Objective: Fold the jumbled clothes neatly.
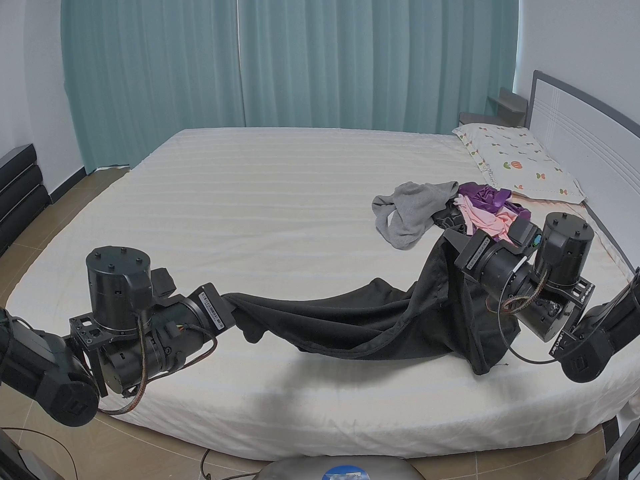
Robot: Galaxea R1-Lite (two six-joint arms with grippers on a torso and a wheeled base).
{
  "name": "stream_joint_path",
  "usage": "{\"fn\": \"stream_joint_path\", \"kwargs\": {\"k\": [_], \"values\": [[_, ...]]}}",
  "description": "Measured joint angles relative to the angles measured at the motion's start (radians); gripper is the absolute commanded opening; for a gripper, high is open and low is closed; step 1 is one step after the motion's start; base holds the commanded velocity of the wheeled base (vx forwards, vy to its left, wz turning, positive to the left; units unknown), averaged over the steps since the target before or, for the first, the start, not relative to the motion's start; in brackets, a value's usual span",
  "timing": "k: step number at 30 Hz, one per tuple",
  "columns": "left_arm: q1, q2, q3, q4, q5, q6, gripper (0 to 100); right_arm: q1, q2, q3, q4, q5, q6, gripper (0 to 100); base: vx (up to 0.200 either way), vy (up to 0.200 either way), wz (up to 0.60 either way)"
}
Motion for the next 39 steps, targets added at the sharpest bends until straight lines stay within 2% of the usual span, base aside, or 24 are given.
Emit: {"fn": "stream_joint_path", "kwargs": {"k": [32, 39], "values": [[0.031, -0.026, -0.004, 0.004, 0.001, 0.002, 0, -0.011, -0.051, 0.008, -0.001, 0.018, 0.000, 0, 0.000, 0.200, 0.00], [0.030, -0.032, 0.001, 0.008, 0.001, 0.001, 0, -0.032, -0.052, 0.011, 0.001, 0.021, -0.009, 0, 0.000, 0.000, 0.00]]}}
